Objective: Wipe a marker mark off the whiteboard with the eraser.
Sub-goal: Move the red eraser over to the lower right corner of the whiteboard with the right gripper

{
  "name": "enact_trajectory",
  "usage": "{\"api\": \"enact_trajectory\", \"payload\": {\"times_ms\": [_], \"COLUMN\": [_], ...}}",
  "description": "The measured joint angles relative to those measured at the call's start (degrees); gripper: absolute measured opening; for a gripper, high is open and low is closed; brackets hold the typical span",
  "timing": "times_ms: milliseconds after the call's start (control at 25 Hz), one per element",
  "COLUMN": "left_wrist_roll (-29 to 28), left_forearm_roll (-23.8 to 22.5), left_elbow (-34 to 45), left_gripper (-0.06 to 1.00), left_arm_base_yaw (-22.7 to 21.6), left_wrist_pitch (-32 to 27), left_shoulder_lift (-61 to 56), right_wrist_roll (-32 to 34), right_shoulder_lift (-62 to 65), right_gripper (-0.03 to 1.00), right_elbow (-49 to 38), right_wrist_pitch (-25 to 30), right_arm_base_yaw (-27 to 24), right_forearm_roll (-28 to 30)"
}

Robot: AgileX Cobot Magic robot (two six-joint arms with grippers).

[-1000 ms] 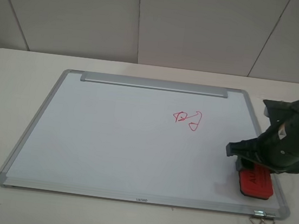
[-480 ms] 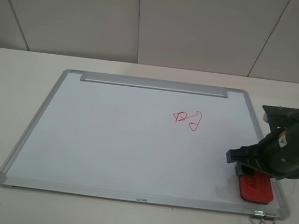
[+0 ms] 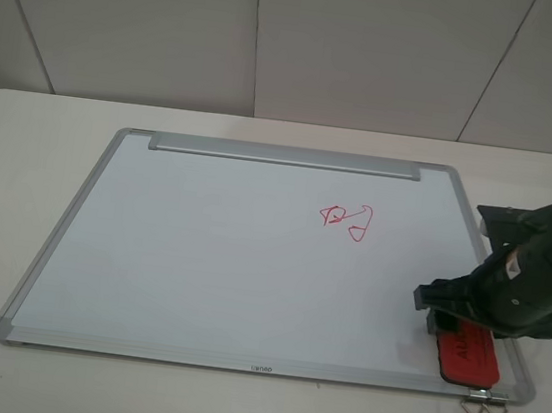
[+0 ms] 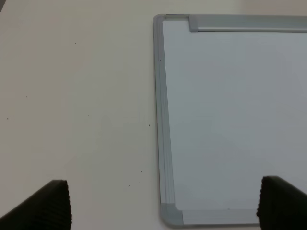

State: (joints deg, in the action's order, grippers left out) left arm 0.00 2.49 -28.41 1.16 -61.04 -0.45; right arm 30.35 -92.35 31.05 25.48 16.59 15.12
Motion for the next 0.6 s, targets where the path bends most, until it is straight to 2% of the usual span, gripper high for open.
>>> {"api": "enact_trajectory", "payload": {"times_ms": [200,360,600], "left_wrist_roll": [0.00,0.00,0.00], "left_forearm_roll": [0.00,0.00,0.00], "left_elbow": [0.00,0.00,0.00], "left_gripper": [0.77,0.77,0.77], "left_arm_base_yaw": [0.00,0.00,0.00], "left_wrist_pitch": [0.00,0.00,0.00], "left_shoulder_lift": [0.00,0.00,0.00], "right_wrist_roll": [0.00,-0.74,-10.36], "right_shoulder_lift": [0.00,1.56,13.62], "right_gripper": [0.73,0.74,0.74], "right_elbow": [0.00,-0.02,-0.02], "right_wrist_pitch": [0.06,3.06,5.86], "right_arm_base_yaw": [0.00,0.00,-1.73], "right_forearm_roll": [0.00,-1.15,-9.90]}}
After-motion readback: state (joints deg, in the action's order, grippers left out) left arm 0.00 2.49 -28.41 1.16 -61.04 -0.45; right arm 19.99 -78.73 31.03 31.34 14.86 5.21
